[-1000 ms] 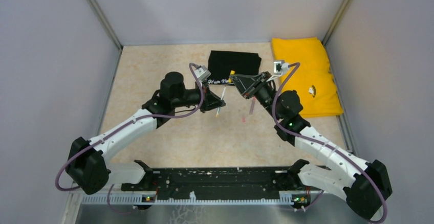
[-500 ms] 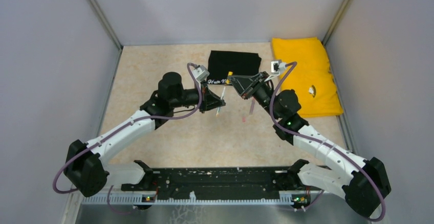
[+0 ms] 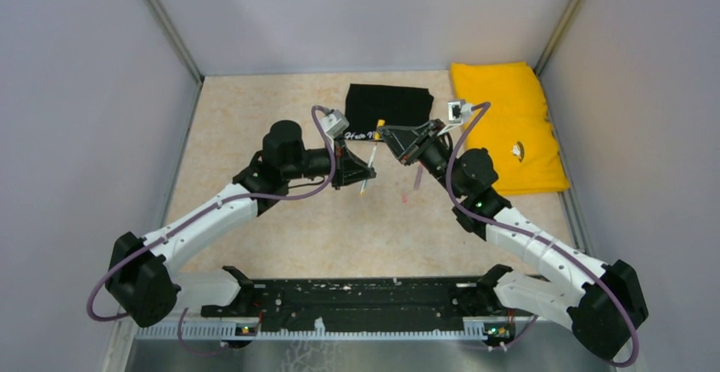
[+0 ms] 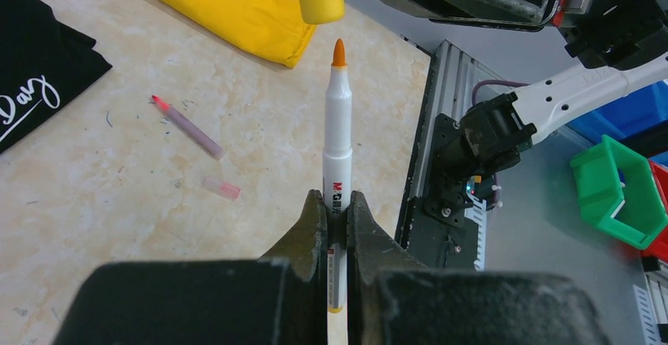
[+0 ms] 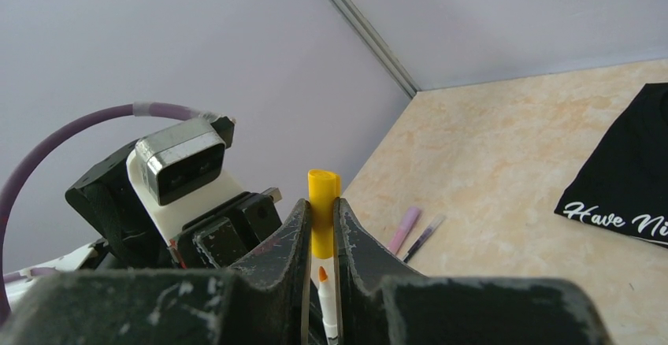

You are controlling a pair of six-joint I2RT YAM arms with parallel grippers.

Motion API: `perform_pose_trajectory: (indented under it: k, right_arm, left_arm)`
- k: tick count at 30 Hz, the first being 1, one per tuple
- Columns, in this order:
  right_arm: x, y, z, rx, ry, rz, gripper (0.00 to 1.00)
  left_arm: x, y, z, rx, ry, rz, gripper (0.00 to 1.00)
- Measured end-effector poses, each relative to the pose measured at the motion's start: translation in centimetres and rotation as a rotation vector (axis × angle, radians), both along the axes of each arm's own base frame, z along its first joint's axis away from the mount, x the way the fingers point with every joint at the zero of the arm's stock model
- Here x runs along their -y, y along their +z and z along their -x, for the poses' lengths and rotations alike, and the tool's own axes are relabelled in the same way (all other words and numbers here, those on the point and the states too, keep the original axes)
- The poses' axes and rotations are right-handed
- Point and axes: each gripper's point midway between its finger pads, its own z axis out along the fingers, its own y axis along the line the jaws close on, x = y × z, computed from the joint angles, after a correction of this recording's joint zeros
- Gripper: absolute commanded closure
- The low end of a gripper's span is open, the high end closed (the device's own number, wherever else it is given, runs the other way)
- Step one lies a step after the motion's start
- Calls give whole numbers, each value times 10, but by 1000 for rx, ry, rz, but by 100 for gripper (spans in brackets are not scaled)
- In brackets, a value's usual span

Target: Insert the pens into the pen caps

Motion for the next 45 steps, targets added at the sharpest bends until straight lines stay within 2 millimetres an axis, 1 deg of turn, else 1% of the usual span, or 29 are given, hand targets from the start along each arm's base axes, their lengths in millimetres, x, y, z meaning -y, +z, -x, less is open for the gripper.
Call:
perform_pose_trajectory:
  k: [11, 30, 45]
  right_arm:
    - [-2, -2, 2, -2, 12, 7, 100]
    - [-3, -4, 2, -8, 20, 14, 100]
    - [-4, -4, 4, -5, 32, 15, 100]
  left_arm:
    - [0, 4, 1, 11, -1, 9, 100]
    - [-2, -1, -2, 7, 23, 0, 100]
    - [-4, 3, -1, 12, 33, 8, 100]
